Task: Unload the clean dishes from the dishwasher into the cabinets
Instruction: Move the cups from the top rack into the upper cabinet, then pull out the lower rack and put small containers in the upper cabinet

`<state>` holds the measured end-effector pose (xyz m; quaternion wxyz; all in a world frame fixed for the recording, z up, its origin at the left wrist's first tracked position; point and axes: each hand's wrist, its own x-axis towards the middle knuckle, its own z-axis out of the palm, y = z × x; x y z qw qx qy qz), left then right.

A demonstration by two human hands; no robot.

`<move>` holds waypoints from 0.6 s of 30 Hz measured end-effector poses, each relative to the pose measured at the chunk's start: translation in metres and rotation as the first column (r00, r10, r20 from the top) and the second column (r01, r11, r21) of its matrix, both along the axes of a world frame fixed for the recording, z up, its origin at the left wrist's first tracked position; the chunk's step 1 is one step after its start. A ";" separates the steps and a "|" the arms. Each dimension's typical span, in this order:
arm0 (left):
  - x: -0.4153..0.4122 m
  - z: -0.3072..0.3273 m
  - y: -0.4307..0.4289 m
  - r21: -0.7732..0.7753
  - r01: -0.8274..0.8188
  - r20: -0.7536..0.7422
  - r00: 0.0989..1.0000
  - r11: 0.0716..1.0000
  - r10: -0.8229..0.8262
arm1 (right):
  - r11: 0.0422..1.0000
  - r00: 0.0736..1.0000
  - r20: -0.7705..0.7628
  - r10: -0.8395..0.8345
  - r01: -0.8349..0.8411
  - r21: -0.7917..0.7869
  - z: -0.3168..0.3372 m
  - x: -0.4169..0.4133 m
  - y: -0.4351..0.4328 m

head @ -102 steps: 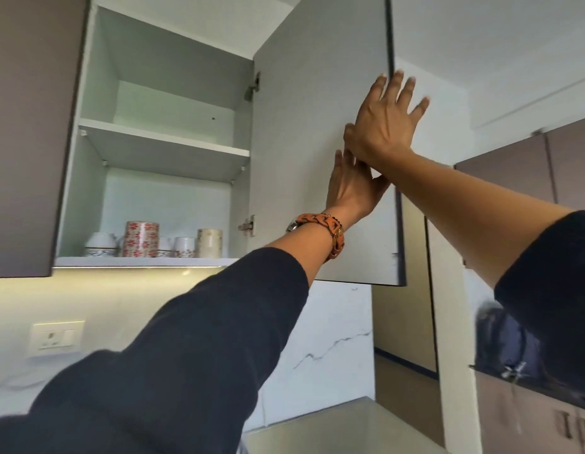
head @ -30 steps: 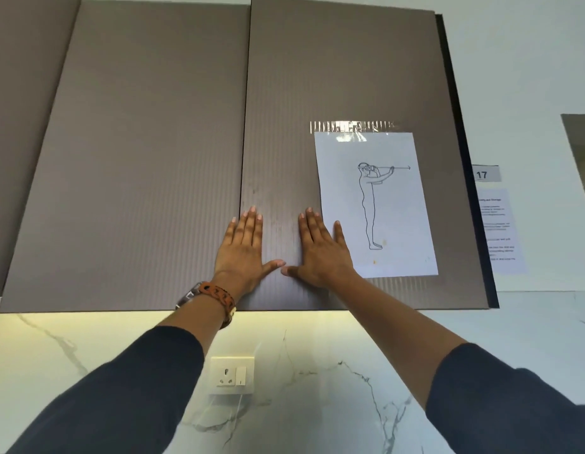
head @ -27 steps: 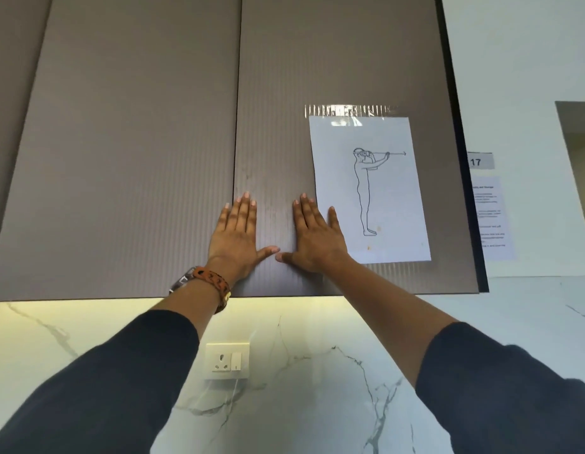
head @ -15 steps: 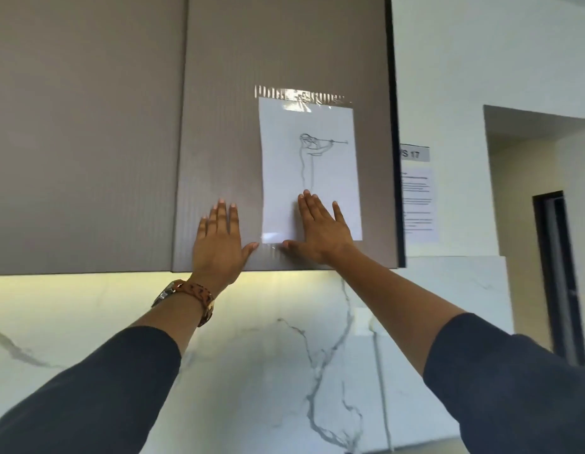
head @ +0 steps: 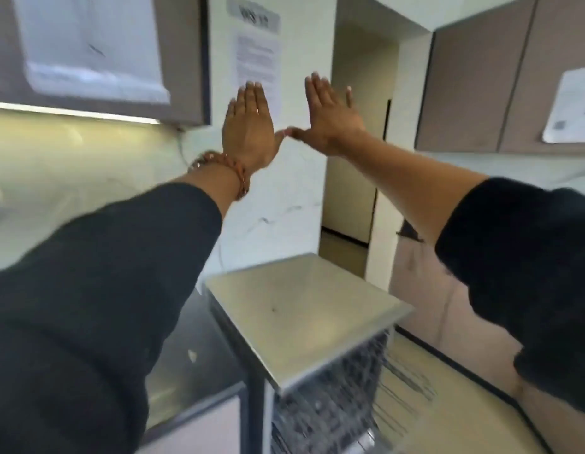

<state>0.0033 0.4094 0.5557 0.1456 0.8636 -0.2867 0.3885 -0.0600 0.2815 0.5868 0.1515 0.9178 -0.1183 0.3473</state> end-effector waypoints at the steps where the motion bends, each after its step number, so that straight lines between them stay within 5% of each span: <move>1: -0.020 -0.011 -0.021 0.002 0.019 -0.014 1.000 1.000 -0.019 | 1.000 1.000 -0.017 -0.024 0.024 0.005 -0.011 -0.022 -0.018; 9: -0.123 -0.113 -0.149 0.058 0.152 -0.254 0.958 0.987 -0.133 | 0.981 0.969 -0.211 -0.131 0.157 0.113 -0.112 -0.127 -0.130; 18: -0.133 -0.307 -0.225 0.243 0.248 -0.465 0.878 0.938 -0.111 | 0.944 0.870 -0.475 -0.130 0.255 0.211 -0.317 -0.142 -0.213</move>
